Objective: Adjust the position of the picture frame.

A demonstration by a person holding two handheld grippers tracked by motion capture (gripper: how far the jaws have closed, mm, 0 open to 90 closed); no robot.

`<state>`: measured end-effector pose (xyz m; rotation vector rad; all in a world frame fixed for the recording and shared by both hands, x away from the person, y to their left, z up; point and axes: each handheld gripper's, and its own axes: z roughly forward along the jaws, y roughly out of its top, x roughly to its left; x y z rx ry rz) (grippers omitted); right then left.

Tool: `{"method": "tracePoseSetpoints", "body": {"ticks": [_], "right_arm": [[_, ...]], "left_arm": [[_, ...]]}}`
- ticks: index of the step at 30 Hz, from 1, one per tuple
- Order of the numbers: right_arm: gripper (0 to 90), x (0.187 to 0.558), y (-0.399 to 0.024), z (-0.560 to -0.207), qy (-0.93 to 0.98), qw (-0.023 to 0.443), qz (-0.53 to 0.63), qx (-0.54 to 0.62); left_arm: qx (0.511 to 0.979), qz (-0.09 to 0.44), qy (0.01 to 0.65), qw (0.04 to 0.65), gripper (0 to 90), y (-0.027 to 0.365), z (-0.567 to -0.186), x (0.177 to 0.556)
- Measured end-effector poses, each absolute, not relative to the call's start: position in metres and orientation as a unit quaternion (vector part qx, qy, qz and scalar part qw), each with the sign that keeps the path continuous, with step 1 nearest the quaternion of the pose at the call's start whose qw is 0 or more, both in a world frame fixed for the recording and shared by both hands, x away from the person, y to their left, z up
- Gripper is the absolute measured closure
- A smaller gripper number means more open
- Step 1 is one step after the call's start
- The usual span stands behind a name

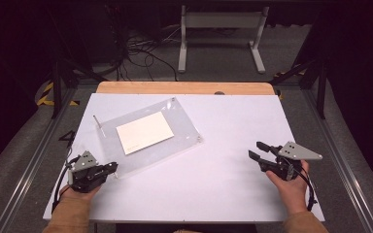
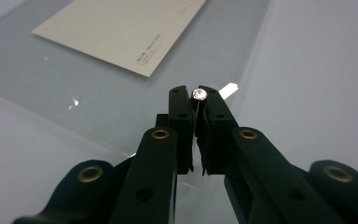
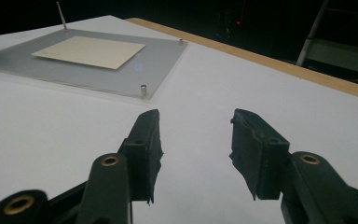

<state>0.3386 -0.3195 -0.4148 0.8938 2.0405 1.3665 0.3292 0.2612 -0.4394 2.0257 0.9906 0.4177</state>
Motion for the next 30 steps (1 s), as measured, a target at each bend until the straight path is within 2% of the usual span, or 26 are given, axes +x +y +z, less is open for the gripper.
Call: {"method": "tracePoseSetpoints", "body": {"ticks": [9,12,19,22,26,30], "right_arm": [[55.6,0.341,-0.312,-0.416,0.767,0.235,0.501,0.323],[55.2,0.344,-0.305,-0.417,0.772,0.212,0.503,0.326],[55.9,0.351,-0.286,-0.417,0.798,0.192,0.48,0.311],[59.2,0.356,-0.279,-0.413,0.805,0.178,0.475,0.306],[61.1,0.368,-0.261,-0.406,0.825,0.156,0.459,0.29],[60.9,0.384,-0.238,-0.399,0.847,0.133,0.439,0.268]], "left_arm": [[0.764,0.215,0.451,0.409,84.5,0.273,-0.443,0.333],[0.754,0.231,0.472,0.394,84.3,0.278,-0.448,0.338],[0.75,0.227,0.473,0.402,82.9,0.282,-0.45,0.339],[0.746,0.219,0.466,0.423,72.9,0.284,-0.45,0.338],[0.745,0.21,0.456,0.44,44.6,0.283,-0.45,0.337],[0.739,0.208,0.456,0.45,35.2,0.286,-0.449,0.337]]}}
